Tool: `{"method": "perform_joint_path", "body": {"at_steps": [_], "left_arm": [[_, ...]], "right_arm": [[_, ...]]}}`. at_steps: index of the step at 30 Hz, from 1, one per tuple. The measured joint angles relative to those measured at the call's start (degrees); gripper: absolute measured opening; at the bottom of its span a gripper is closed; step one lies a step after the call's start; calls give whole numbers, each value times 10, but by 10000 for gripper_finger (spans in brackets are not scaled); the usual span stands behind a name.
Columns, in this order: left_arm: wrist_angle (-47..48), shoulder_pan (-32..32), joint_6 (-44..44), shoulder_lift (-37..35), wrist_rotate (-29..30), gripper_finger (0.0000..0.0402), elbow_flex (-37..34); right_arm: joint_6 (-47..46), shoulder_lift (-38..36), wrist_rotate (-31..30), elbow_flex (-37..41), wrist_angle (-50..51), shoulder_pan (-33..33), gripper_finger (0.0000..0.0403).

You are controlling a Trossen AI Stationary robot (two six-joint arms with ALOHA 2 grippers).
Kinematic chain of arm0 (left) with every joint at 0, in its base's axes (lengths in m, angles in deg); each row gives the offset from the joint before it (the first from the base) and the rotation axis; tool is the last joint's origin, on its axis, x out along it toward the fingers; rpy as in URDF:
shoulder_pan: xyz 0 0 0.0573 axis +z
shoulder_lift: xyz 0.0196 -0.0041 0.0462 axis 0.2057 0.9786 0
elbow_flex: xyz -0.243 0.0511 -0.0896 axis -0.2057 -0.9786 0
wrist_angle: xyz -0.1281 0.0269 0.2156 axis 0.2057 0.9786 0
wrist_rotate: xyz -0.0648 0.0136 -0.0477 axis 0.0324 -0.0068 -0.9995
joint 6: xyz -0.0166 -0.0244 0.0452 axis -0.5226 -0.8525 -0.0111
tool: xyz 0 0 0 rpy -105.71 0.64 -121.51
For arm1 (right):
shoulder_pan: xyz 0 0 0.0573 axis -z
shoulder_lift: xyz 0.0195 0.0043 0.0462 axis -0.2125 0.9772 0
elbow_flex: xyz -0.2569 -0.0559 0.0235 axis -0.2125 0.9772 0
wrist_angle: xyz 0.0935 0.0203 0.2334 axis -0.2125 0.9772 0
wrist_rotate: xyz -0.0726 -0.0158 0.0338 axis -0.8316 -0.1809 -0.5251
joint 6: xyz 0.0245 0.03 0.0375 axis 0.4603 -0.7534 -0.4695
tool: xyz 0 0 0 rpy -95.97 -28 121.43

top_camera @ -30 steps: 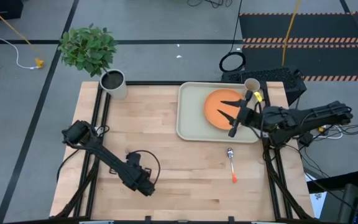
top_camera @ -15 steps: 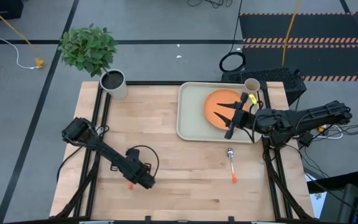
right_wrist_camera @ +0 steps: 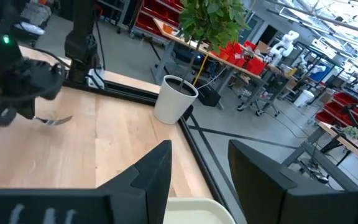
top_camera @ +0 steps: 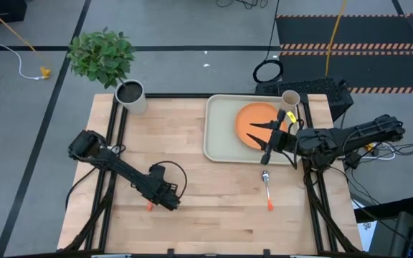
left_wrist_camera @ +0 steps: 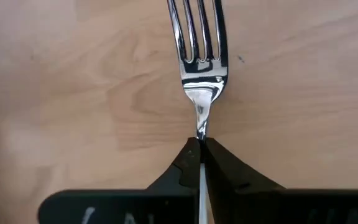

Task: Pick and place plate/cup/fork/spoon on tray
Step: Put the orange fork to the left of the orange plate on the gray tray

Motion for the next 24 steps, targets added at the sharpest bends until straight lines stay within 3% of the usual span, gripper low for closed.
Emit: {"method": "perform_joint_path", "body": {"at_steps": [8, 13, 19, 24], "left_arm": [[-1, 22, 12, -65, 103, 5, 1], [-1, 76, 86, -98, 131, 9, 5], [-75, 174, 260, -113, 164, 6, 26], [-270, 249, 460, -113, 168, 5, 40]], "right_arm": [[-15, 0, -2, 0, 15, -5, 153], [-25, -3, -2, 0, 78, -23, 153], [-74, -6, -2, 0, 157, -46, 153], [-113, -10, -1, 0, 208, -63, 153]]}}
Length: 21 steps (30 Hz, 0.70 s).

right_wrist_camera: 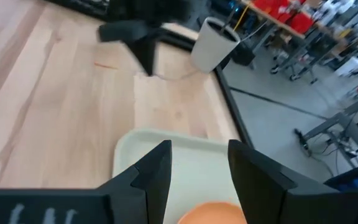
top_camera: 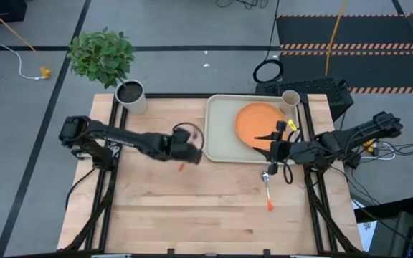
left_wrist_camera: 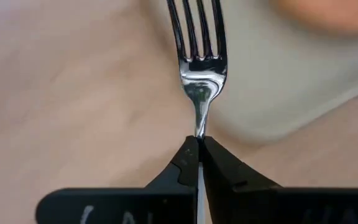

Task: Pick and place plate/cup/fork/spoon on tray
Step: Put the orange fork to the left of the orange plate on the gray tray

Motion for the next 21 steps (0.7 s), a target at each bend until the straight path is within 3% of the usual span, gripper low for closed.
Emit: {"method": "perform_joint_path", "body": {"at_steps": [7, 21], "left_arm": [[-227, 63, 161, 4, -4, 5, 1], [-398, 112, 207, 63, -17, 5, 4]], "right_arm": [[-59, -21, 0, 0, 61, -27, 153], [-70, -75, 0, 0, 75, -58, 153]]}}
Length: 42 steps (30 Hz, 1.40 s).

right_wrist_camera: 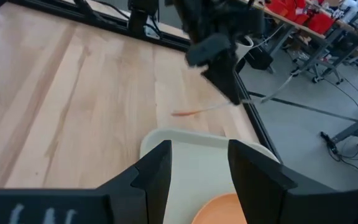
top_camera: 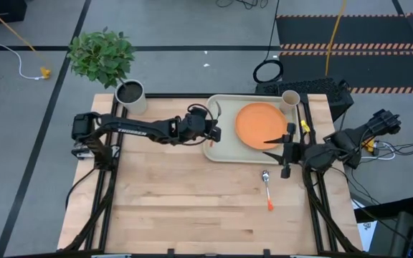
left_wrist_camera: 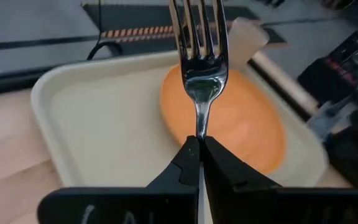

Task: Pick and place plate/cup/fork/spoon on tray
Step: Put the orange fork to the left of the orange plate on the gray tray

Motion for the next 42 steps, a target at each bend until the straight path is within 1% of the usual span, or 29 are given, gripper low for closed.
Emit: {"method": "perform_joint_path", "body": {"at_steps": [4, 7, 14, 16, 21, 26, 32, 42], "left_arm": [[-14, 9, -4, 42, 0, 7, 29], [-20, 17, -7, 88, 0, 7, 67], [12, 36, -15, 193, 0, 9, 163], [32, 42, -27, 216, 0, 9, 182], [38, 48, -35, 266, -5, 9, 222], [26, 48, -59, 285, -6, 10, 230], [27, 46, -70, 291, -5, 10, 229], [41, 48, -125, 300, 1, 10, 229]], "right_arm": [[18, -5, 0, 0, -6, 0, 153], [36, -7, -1, 0, -18, 2, 153], [49, -7, 0, 0, -22, 2, 153], [49, -7, 0, 0, -20, 2, 153], [43, -7, 0, 0, -17, 2, 153], [34, -7, 0, 0, -14, 2, 153], [32, -7, 0, 0, -18, 2, 153], [42, -7, 0, 0, -32, 2, 153]]}}
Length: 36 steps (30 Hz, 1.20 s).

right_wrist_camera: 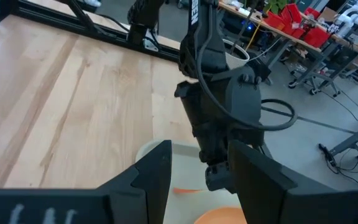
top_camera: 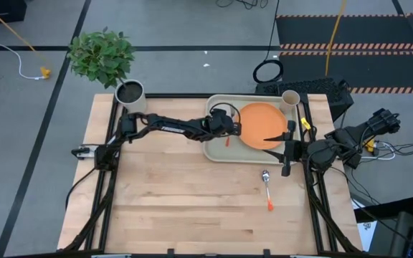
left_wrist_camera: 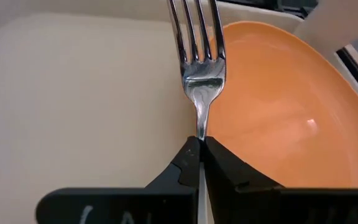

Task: Pick and place plate/cup/fork/spoon on tray
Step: Put the orange fork to the left of the orange plate on the gray tray

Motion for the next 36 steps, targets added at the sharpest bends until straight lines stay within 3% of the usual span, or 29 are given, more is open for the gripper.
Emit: {"method": "perform_joint_path", "body": {"at_steps": [15, 26, 31, 36], "left_arm": [[-3, 7, -30, 21, 10, 11, -1], [10, 7, -29, 21, 5, 72, -1], [11, 7, -4, 12, -34, 75, -2], [27, 5, 66, -41, -57, 76, -2]], "right_arm": [[4, 0, 0, 0, 2, 0, 153], [5, 0, 0, 0, 2, 0, 153], [3, 0, 0, 0, 3, 0, 153], [-14, 0, 2, 0, 7, 0, 153]]}}
